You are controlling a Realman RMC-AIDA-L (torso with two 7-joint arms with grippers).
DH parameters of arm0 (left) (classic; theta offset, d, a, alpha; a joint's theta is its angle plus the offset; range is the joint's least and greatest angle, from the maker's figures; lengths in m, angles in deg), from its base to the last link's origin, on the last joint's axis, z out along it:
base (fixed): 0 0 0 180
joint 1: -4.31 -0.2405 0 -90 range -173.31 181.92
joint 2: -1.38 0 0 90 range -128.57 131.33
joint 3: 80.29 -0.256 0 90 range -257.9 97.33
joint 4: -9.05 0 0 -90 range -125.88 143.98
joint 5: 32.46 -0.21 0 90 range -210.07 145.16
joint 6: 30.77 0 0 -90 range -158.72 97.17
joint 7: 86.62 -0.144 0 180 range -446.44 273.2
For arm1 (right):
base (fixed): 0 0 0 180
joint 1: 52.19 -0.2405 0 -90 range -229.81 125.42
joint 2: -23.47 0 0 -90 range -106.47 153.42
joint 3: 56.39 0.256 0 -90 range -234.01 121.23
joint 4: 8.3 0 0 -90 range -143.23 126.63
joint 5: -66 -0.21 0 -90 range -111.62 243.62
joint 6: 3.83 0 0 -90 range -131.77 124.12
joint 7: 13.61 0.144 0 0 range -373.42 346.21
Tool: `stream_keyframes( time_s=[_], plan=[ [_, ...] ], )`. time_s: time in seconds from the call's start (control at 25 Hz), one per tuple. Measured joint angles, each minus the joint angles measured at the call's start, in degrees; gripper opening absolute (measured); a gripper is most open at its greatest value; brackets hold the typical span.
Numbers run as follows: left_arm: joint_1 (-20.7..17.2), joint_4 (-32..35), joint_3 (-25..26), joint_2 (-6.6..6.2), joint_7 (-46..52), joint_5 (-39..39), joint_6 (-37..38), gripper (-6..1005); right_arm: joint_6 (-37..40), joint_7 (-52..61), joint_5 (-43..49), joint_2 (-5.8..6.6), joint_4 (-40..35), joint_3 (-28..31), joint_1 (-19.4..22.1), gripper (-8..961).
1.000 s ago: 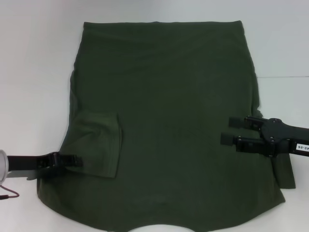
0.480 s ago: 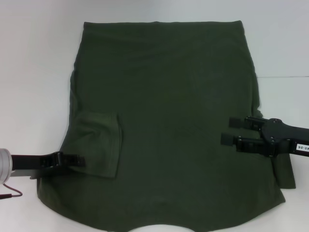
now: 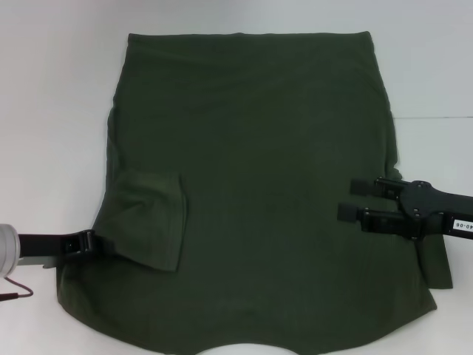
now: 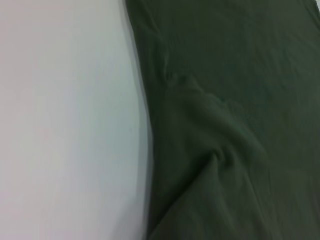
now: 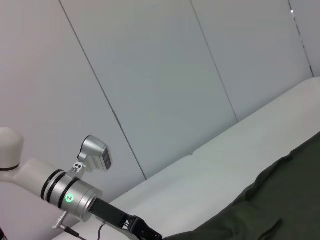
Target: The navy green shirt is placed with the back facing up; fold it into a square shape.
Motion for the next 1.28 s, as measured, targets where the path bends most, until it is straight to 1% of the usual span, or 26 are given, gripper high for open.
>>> stream_keyframes(
  time_s=[0.24, 0.48, 0.8, 1.08, 1.28],
  plan=[
    [0.0, 0.0, -0.7, 0.14, 0.2, -0.1, -1.1, 115, 0.0, -0.1, 0.0, -0.02, 0.0, 0.1, 0.0, 867],
    [0.0, 0.0, -0.8, 0.2, 0.3, 0.2, -0.3, 11, 0.0, -0.2, 0.0, -0.02, 0.0, 0.1, 0.1, 866],
    [0.3, 0.0, -0.7, 0.14, 0.1, 3.8, 3.0, 12, 0.0, -0.6, 0.0, -0.02, 0.0, 0.1, 0.1, 866],
    [1.0, 0.0, -0.8, 0.77, 0.0, 4.4, 3.5, 13, 0.0, -0.6, 0.0, -0.01, 0.0, 0.1, 0.2, 867],
    [1.1, 0.0, -0.8, 0.81, 0.0, 6.6, 4.5, 14, 0.0, -0.6, 0.0, 0.11, 0.0, 0.1, 0.2, 867]
  ],
)
